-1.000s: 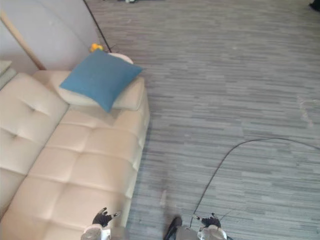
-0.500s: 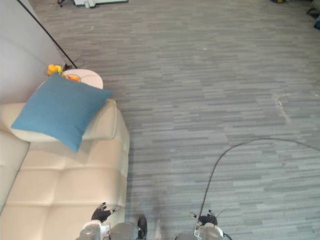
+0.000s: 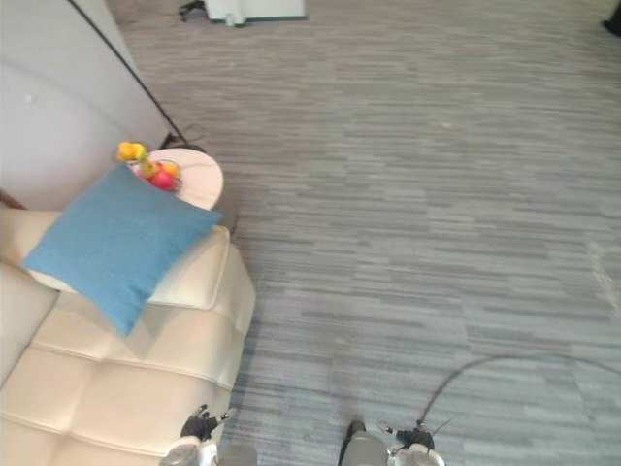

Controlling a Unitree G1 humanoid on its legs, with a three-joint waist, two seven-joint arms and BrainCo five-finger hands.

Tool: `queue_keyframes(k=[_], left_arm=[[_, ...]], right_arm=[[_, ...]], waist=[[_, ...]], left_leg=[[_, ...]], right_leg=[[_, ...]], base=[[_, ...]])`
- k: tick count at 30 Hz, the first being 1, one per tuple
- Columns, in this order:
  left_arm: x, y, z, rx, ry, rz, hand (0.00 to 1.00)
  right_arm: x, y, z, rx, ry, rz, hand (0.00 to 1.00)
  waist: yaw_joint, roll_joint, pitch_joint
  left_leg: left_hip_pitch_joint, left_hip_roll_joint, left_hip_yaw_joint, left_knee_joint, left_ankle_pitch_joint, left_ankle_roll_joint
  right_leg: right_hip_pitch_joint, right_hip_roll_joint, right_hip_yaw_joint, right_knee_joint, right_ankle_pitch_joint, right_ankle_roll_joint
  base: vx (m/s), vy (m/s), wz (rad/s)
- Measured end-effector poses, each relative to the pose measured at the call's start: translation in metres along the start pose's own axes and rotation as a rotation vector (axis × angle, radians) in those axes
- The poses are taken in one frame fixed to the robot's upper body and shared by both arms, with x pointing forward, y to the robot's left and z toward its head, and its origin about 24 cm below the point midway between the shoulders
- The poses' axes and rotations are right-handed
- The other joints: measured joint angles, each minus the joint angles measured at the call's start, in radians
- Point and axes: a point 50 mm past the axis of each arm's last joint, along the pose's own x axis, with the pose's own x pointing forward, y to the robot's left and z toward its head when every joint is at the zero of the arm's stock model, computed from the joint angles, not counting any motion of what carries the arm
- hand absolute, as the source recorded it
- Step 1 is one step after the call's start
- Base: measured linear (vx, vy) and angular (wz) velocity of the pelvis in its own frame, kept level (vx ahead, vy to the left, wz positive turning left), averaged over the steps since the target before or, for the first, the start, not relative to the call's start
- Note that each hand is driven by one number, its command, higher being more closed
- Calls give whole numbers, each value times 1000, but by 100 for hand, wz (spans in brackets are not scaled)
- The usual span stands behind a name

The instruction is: Pick up cushions and gather them together orderly.

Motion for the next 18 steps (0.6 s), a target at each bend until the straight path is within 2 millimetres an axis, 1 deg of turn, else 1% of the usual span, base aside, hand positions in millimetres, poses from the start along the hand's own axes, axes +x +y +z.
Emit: queue_keyframes(k=[1,2,3,4,5,6,7,8,9,10,11,12,13,14,15,16,17,18], left_arm=[[0,-1,2,6,-11,-5,0],[0,-1,4,17,-18,-11,0],[1,-1,4,18,-20,-11,0],[1,-2,7,19,-26,-11,0],[2,-2,7,20,-24,-12,0],[2,-2,7,19,-24,-11,0],[3,1,11,27,-34,-6,0],[4,6,13,33,-40,4,0],[5,8,15,36,-43,7,0],[5,9,15,38,-45,10,0],[5,12,15,41,-44,17,0],[5,13,15,41,-40,19,0],[5,12,10,46,-20,16,0],[4,11,7,52,-9,10,0],[4,11,5,56,-2,8,0],[4,11,4,73,4,4,0],[4,14,3,81,6,8,0],[3,16,1,83,8,14,0]], right_arm=[[0,0,1,1,-3,0,0],[0,0,2,3,-6,-1,0],[0,0,3,3,-9,0,0],[0,0,4,4,-15,0,0],[0,0,5,4,-17,-4,0],[0,0,4,4,-16,-5,0],[0,4,3,7,-12,2,0],[-2,15,4,19,-13,28,0],[-2,19,3,23,-13,37,0],[-4,26,2,33,-14,53,0],[-6,30,2,40,-18,62,0],[-6,30,2,38,-18,64,0],[-5,27,0,27,-15,63,0],[-6,25,-2,21,-12,61,0],[-6,25,-4,16,-6,62,0],[-7,25,-6,18,-3,65,0],[-7,23,-8,14,1,63,0],[-8,22,-13,13,14,62,0]], waist=[[2,-5,2],[5,-5,2],[5,-6,2],[5,-8,4],[8,-9,4],[11,-12,6],[19,-40,12],[25,-70,10],[26,-81,10],[32,-96,2],[34,-98,1],[35,-98,1],[33,-85,-10],[31,-77,-18],[27,-75,-20],[22,-76,-20],[20,-86,-24],[23,-87,-26]], left_leg=[[-39,-3,64,-86,-12,20],[-53,-17,111,-238,-6,31],[-53,-22,128,-299,1,34],[-51,-51,163,-481,45,50],[-44,-84,196,-651,158,47],[-34,-90,204,-674,217,58],[-3,-128,231,-720,238,86],[3,-158,231,-741,230,99],[3,-165,229,-736,222,109],[6,-175,227,-712,191,118],[33,-182,227,-686,152,128],[45,-187,226,-681,135,128],[75,-190,213,-674,92,130],[97,-198,197,-673,71,126],[119,-209,174,-674,58,124],[138,-218,159,-676,47,120],[171,-227,139,-685,44,128],[218,-230,113,-709,40,128]], right_leg=[[45,-3,-35,-49,4,6],[76,-3,-78,-90,9,15],[89,-3,-87,-97,10,17],[109,-7,-118,-121,11,21],[122,-13,-144,-133,3,42],[126,-14,-147,-135,-1,53],[139,-40,-156,-144,5,77],[141,-60,-163,-145,11,83],[146,-68,-163,-145,17,91],[156,-82,-158,-135,35,105],[174,-103,-150,-86,42,110],[173,-110,-146,-55,42,111],[137,-145,-134,101,42,113],[83,-185,-123,258,59,136],[23,-222,-94,405,84,145],[-25,-235,-51,519,68,150],[-71,-230,-18,584,14,150],[-99,-202,-15,547,-50,141]], base=[[256,-50,80],[276,-23,78],[315,34,75],[338,96,69],[355,134,63],[370,165,44],[359,140,31],[339,123,33],[294,111,27],[339,157,20],[281,133,13],[258,147,10],[188,132,10],[293,210,27],[252,172,48],[331,157,68],[346,98,76],[294,71,53]])
